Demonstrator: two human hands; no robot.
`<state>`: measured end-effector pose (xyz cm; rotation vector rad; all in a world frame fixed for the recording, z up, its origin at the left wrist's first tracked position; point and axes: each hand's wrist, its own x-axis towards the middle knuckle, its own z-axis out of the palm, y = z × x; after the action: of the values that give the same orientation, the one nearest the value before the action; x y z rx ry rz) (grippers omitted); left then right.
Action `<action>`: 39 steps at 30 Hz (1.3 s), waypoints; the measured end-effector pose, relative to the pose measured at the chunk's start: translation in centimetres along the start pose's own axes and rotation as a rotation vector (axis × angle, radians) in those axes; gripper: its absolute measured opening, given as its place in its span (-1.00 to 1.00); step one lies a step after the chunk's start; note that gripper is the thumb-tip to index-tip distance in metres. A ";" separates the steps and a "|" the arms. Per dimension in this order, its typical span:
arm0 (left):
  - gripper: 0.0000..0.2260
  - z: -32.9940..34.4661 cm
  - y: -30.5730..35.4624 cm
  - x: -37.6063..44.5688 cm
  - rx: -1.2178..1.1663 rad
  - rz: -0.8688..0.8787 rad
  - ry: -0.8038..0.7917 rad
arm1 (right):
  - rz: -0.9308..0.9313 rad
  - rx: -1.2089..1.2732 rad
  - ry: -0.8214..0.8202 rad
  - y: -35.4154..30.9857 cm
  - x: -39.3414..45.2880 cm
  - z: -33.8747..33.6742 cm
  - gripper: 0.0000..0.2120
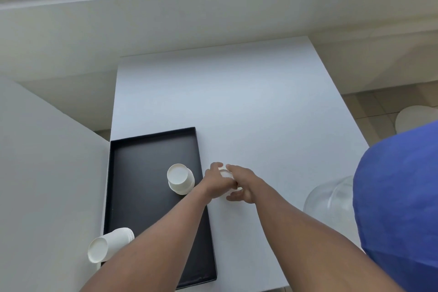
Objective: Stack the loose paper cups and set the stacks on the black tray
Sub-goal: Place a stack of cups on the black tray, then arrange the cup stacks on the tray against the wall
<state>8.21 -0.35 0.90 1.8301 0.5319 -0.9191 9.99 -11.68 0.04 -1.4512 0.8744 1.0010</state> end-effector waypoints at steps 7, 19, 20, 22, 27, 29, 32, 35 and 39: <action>-0.79 -0.8 -0.9 0.2 -0.250 -0.178 -0.098 | 0.037 -0.104 0.019 0.3 -0.1 -0.7 -0.67; -0.47 -1.1 -2.6 -1.8 -0.346 -0.217 -0.158 | 0.067 -0.380 -0.084 -1.0 -1.9 -2.3 -0.60; -0.48 -1.2 -2.1 -2.0 -0.355 -0.207 -0.157 | 0.053 -0.396 -0.088 -1.6 -2.1 -2.4 -0.61; -0.50 -1.4 -0.9 -2.5 -0.367 -0.174 -0.146 | 0.013 -0.443 -0.090 -3.0 -2.8 -2.6 -0.65; -0.52 -2.1 2.2 -3.3 -0.401 -0.090 -0.113 | -0.094 -0.493 -0.066 -6.3 -4.6 -3.1 -0.68; -0.55 -2.5 2.8 -3.6 -0.412 -0.072 -0.107 | -0.108 -0.505 -0.078 -6.8 -5.2 -3.1 -0.66; -0.56 -2.6 2.5 -3.9 -0.420 -0.076 -0.117 | -0.107 -0.502 -0.083 -6.4 -5.3 -2.7 -0.60; -0.51 -2.1 1.7 -3.6 -0.420 -0.090 -0.125 | -0.085 -0.483 -0.075 -5.4 -4.6 -2.5 -0.54; -0.51 -1.4 0.8 -3.0 -0.417 -0.119 -0.111 | -0.063 -0.439 -0.060 -4.1 -3.4 -2.5 -0.50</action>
<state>7.37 0.71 4.04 1.3763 0.7101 -0.9048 12.81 -13.74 4.77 -1.7918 0.5809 1.2341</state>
